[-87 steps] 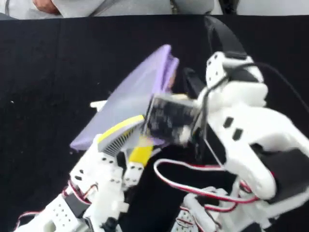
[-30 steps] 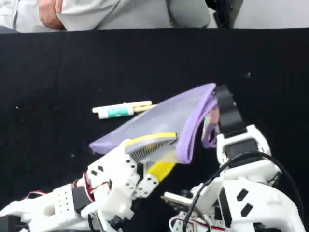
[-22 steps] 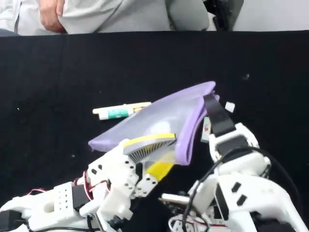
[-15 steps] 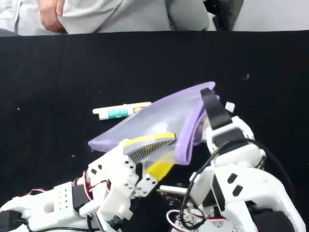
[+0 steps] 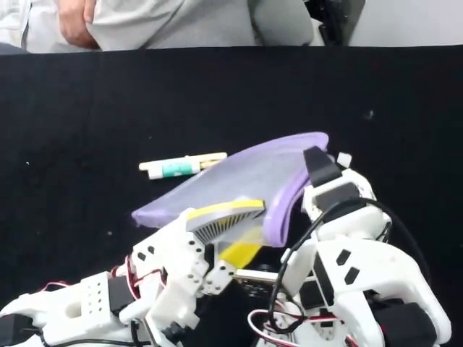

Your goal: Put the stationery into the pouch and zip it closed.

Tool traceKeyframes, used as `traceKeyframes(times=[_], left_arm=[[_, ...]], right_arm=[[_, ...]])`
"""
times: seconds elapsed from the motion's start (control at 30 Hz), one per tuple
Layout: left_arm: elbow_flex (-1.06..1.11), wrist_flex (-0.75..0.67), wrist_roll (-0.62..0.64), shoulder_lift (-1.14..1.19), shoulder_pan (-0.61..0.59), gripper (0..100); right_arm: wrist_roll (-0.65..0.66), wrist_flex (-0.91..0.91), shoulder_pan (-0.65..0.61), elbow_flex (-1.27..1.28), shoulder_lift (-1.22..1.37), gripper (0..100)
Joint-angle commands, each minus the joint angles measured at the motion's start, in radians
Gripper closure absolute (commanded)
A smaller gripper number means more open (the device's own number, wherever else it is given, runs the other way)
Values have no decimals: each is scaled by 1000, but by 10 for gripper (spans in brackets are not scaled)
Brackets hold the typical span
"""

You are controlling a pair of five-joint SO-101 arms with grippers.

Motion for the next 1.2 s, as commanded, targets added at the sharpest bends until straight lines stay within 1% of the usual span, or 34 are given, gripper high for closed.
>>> traceKeyframes(times=[0.0, 0.07, 0.2, 0.23, 0.43, 0.57, 0.67, 0.77, 0.83, 0.93, 1.1, 1.17], left_arm=[[10, -6, -48, -12, 142, 970], [10, -6, -48, -12, 122, 963], [10, -6, -46, -12, 31, 839], [10, -6, -46, -12, 10, 823], [2, -6, -46, -14, -102, 822], [8, 11, -32, -6, -277, 823], [10, 100, 61, -11, -390, 824], [10, 183, 95, -11, -473, 827], [10, 201, 123, -11, -496, 827], [10, 183, 163, -12, -498, 825], [10, 187, 161, -12, -496, 821], [10, 187, 161, -12, -496, 805]], right_arm=[[-11, 17, -5, -22, 5, 987], [-12, 17, 34, -18, 7, 987], [-12, 9, 63, 4, 8, 987], [-12, 12, 61, 8, 7, 987], [-41, 6, 60, 8, 12, 987], [-46, 8, 60, -10, 7, 987], [-46, 8, 60, -36, 10, 987], [-46, 12, 58, -51, 8, 987], [-46, 12, 58, -51, 7, 987], [-72, 8, 58, -51, 8, 987], [-89, 6, 60, -47, 15, 987], [-89, 6, 61, -47, 15, 987]])
